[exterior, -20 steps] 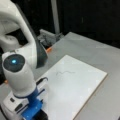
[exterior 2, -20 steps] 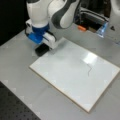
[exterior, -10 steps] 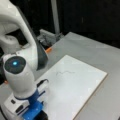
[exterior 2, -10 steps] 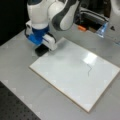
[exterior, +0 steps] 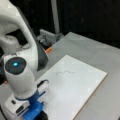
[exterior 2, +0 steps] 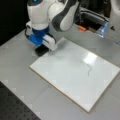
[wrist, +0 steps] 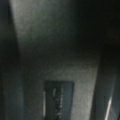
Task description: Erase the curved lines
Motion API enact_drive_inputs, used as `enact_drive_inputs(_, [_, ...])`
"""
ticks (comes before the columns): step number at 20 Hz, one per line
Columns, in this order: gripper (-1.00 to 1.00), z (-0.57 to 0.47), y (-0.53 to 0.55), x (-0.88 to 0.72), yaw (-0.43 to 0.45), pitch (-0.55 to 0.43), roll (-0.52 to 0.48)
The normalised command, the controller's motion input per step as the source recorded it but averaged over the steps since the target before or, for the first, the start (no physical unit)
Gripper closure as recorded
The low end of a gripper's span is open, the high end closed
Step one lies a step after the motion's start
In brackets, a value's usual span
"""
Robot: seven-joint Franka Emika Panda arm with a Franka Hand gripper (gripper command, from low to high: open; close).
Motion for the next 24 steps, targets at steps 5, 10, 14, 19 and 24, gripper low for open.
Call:
enact_drive_inputs(5, [1.00,-0.07,-0.02,0.07,-0.119,-0.067,0.094])
enact_drive_inputs(10, [1.00,-0.04,-0.02,0.07,-0.109,-0.070,0.078])
enact_drive_inputs(14, [1.00,-0.02,-0.02,0.06,-0.091,-0.066,0.057])
enact_drive_inputs(19, [1.00,0.02,-0.02,0.04,-0.084,-0.048,0.048])
enact_drive_inputs(24, [1.00,0.14,0.01,0.00,-0.105,-0.014,0.037])
